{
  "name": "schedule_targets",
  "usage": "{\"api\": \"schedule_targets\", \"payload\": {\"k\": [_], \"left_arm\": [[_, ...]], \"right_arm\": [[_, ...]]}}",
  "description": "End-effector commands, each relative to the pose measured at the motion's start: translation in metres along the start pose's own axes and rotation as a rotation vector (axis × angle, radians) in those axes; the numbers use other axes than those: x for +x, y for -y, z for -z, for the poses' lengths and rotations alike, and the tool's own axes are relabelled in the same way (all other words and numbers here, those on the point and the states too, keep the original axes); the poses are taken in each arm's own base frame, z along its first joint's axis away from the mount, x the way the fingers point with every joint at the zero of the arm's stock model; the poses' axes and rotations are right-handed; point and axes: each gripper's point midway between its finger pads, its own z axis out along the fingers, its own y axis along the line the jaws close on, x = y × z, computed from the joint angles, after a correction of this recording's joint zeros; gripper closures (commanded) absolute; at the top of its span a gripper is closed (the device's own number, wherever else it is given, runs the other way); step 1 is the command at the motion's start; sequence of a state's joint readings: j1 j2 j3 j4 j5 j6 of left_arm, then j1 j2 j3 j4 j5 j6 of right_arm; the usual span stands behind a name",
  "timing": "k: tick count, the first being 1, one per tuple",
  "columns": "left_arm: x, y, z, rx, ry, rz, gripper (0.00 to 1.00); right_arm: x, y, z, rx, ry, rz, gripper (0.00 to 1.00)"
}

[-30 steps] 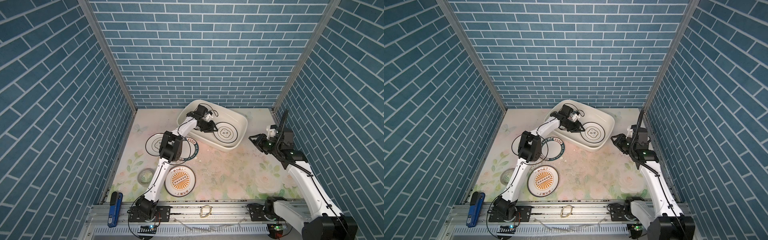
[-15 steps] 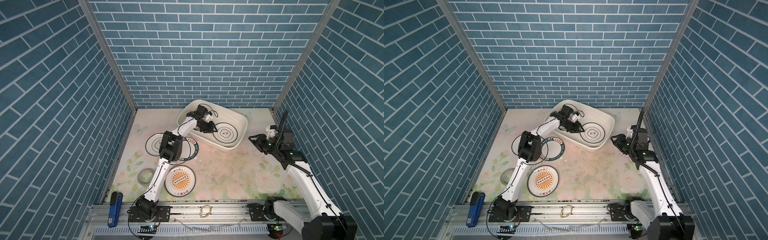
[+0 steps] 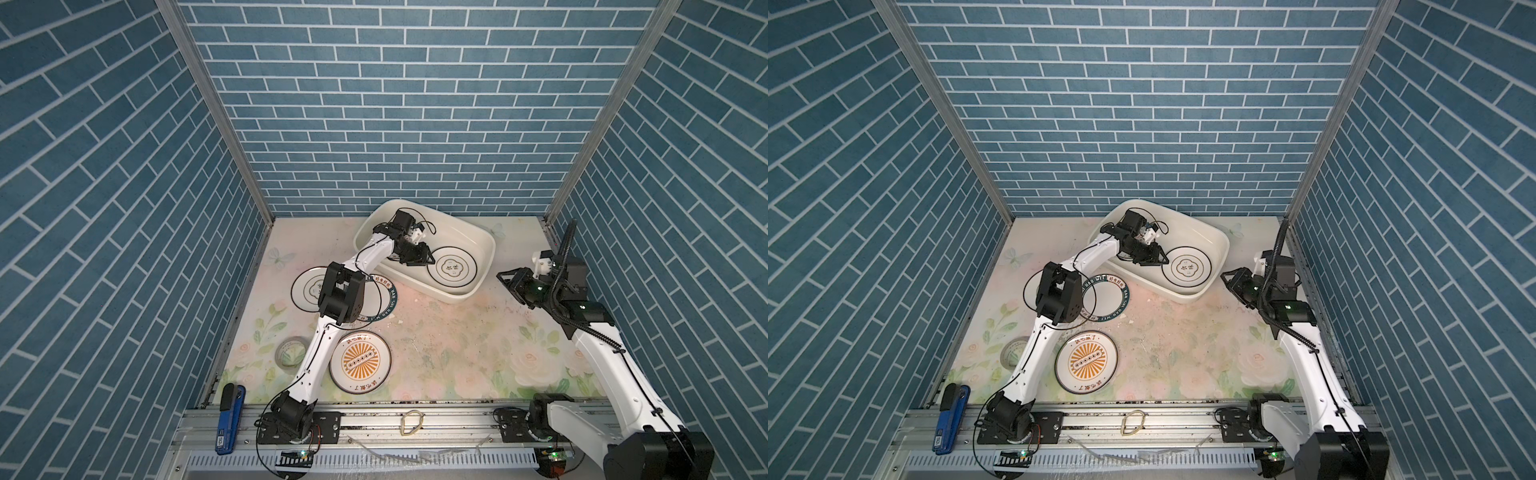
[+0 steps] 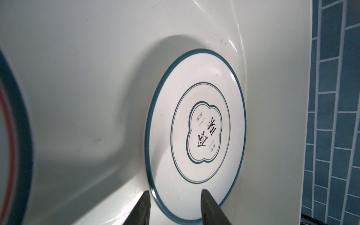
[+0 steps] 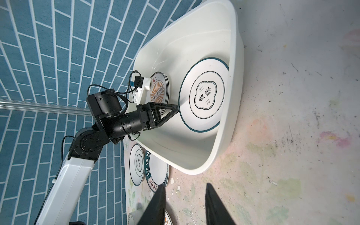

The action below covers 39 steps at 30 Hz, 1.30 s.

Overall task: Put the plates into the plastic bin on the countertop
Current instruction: 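Lower the cloud-emblem plate flat into the bin and open the left gripper, then pull the left gripper back while the right gripper moves toward the sunburst plate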

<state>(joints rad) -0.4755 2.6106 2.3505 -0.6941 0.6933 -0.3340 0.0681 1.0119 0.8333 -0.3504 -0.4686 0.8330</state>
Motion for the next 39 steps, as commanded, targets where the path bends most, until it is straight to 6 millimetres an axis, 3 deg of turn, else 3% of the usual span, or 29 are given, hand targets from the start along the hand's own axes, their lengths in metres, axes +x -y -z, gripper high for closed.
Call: {"api": "schedule_targets", "payload": {"k": [1,6,15,19,23,27,30,39], "left_arm": [[-0.008,0.016,0.024,-0.012,0.031,-0.046,0.56],[-0.026,0.034,0.053,-0.021,0.094,-0.099,0.52],[-0.045,0.092,0.132,-0.05,0.214,-0.285,0.48],[-0.039,0.119,0.18,-0.099,0.256,-0.411,0.45],[-0.019,0.144,0.223,-0.134,0.262,-0.523,0.38],[0.002,0.153,0.255,-0.18,0.265,-0.568,0.32],[0.02,0.148,0.269,-0.172,0.265,-0.555,0.23],[0.077,0.088,0.299,-0.215,0.306,-0.393,0.08]], "right_arm": [[-0.002,-0.004,0.001,-0.02,0.003,0.0,0.65],[-0.003,-0.001,0.007,0.021,0.012,0.02,0.65],[-0.003,-0.02,0.02,-0.02,-0.003,0.102,0.65],[-0.001,-0.032,0.029,-0.04,-0.023,0.162,0.65],[0.006,-0.049,0.035,-0.1,-0.058,0.202,0.65],[0.02,-0.063,0.035,-0.126,-0.114,0.254,0.64],[0.036,-0.072,0.034,-0.117,-0.169,0.321,0.63],[0.102,-0.085,0.008,-0.187,-0.33,0.396,0.63]]}}
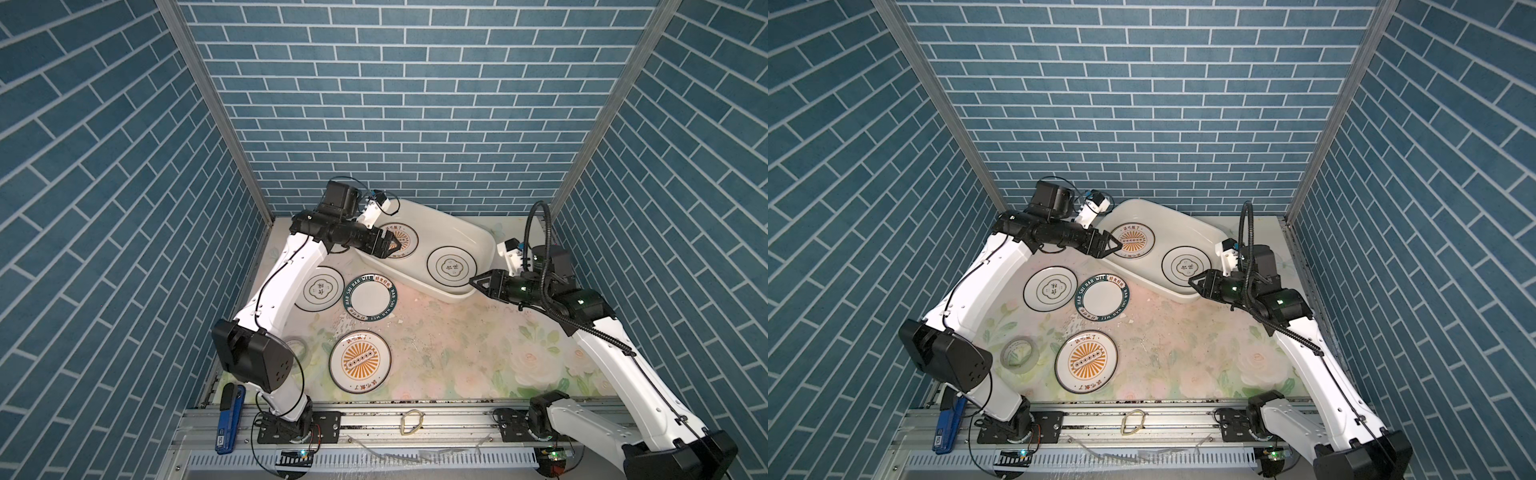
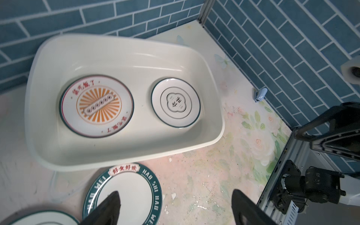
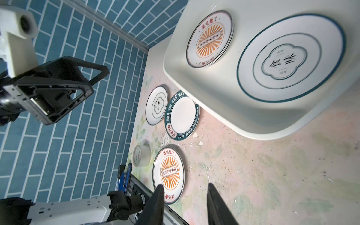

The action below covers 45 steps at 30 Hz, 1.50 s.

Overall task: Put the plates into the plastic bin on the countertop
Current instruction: 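Pull the left gripper back while the right gripper moves toward the sunburst plate, then lower the right gripper to the orange sunburst plate rim nearest the robot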

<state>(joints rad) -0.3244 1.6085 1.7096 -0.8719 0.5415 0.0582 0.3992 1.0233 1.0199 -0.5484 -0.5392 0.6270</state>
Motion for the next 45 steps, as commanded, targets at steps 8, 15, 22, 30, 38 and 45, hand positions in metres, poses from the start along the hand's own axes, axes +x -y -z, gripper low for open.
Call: {"api": "schedule_targets", "payload": {"k": [8,15,22,30,38,45], "left_arm": [[0.035,-0.031,0.038,-0.123,0.13,0.067,0.07],[0.044,-0.042,0.054,-0.097,0.194,0.137,0.07],[0.051,-0.033,0.059,-0.061,0.216,0.124,0.07],[0.05,-0.04,0.072,-0.049,0.251,0.157,0.07],[0.051,-0.031,0.069,0.02,0.252,0.146,0.07],[0.053,-0.036,0.066,0.007,0.252,0.157,0.07]], "right_arm": [[0.055,0.009,-0.053,-0.039,-0.084,0.032,0.61],[0.086,0.019,-0.081,-0.05,-0.118,0.026,0.61],[0.112,0.015,-0.116,-0.097,-0.18,0.014,0.61],[0.148,0.009,-0.146,-0.102,-0.289,0.043,0.6],[0.183,-0.004,-0.175,-0.156,-0.38,0.023,0.61],[0.206,-0.006,-0.192,-0.135,-0.427,0.032,0.61]]}}
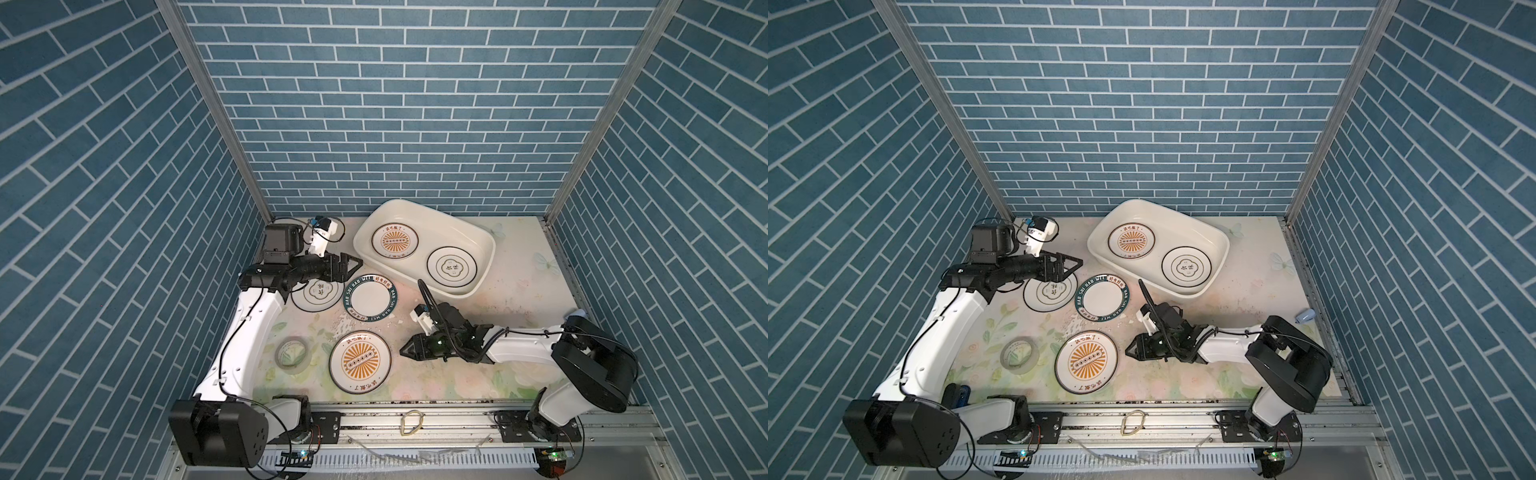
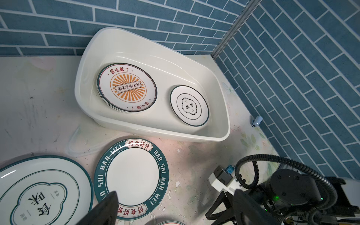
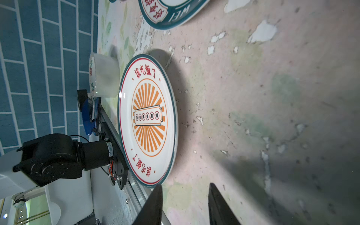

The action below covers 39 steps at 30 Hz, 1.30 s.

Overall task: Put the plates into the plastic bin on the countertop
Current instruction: 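Lower the right gripper to the orange sunburst plate rim nearest the robot, then close the right gripper on the orange sunburst plate rim and tilt it up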

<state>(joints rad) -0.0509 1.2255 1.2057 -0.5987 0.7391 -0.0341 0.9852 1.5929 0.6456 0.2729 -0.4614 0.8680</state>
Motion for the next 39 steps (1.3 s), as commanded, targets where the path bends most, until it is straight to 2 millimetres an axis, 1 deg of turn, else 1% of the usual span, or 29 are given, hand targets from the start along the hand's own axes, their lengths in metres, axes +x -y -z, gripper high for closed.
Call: {"api": "schedule_targets", "payload": {"k": [1,4,11,17,22,25,28,39], "left_arm": [[-0.003,0.002,0.002,0.014,0.02,-0.005,0.07],[-0.005,0.004,0.001,0.028,0.026,0.0,0.07],[-0.002,0.001,0.0,0.015,0.026,0.008,0.07],[-0.003,0.0,-0.001,0.018,0.028,0.012,0.07],[-0.003,0.001,-0.001,0.021,0.03,0.012,0.07],[-0.003,0.001,-0.001,0.023,0.032,0.012,0.07],[-0.003,0.002,-0.001,0.028,0.032,0.016,0.07],[-0.001,0.002,-0.001,0.034,0.034,0.018,0.06]], "right_arm": [[-0.01,-0.017,-0.008,-0.037,0.022,0.0,0.61],[-0.008,-0.021,-0.015,-0.046,0.004,0.005,0.61],[-0.007,-0.017,-0.031,-0.051,-0.024,-0.023,0.61],[-0.009,-0.019,-0.039,-0.08,-0.029,-0.041,0.62],[-0.009,-0.014,-0.047,-0.068,-0.041,-0.052,0.64],[-0.01,-0.016,-0.052,-0.081,-0.053,-0.057,0.64],[-0.011,-0.016,-0.055,-0.084,-0.058,-0.061,0.65],[-0.008,-0.007,-0.06,-0.056,-0.07,-0.084,0.69]]}}
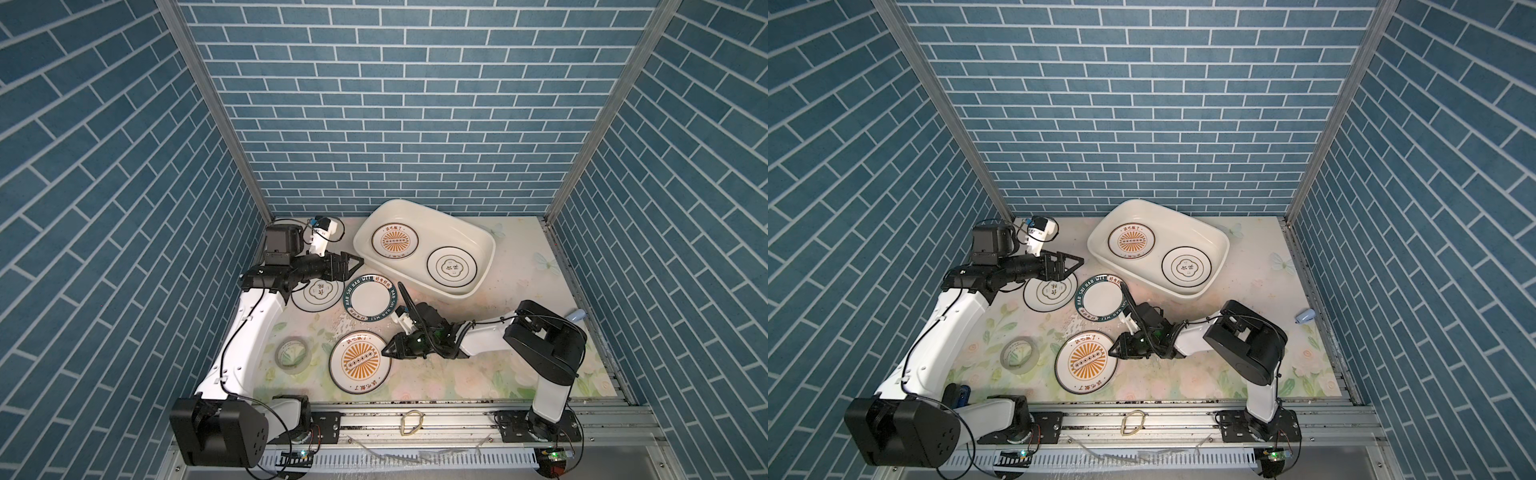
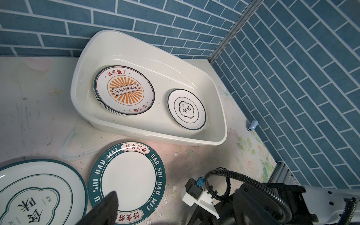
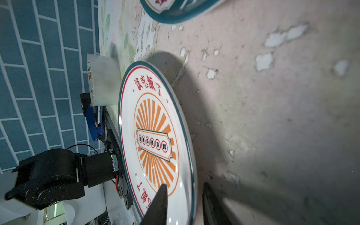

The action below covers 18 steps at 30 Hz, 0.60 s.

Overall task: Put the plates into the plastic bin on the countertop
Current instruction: 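Close the right gripper on the orange sunburst plate rim and tilt it up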

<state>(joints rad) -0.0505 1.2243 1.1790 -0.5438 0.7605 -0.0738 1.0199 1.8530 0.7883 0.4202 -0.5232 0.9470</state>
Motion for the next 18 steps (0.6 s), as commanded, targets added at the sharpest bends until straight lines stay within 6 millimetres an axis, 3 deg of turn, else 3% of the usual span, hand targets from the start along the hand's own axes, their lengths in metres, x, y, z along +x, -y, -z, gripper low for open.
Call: {"api": "schedule_targets", "payload": {"k": [1,18], "left_arm": [[0.0005,0.0023,0.0023,0.013,0.012,-0.002,0.06],[0.0006,0.004,0.0036,0.018,0.017,-0.005,0.06]], "right_arm": [[0.0013,0.0046,-0.0064,0.014,-0.015,-0.042,0.69],[0.0037,0.0131,-0.006,0.05,-0.017,-0.053,0.8]]}}
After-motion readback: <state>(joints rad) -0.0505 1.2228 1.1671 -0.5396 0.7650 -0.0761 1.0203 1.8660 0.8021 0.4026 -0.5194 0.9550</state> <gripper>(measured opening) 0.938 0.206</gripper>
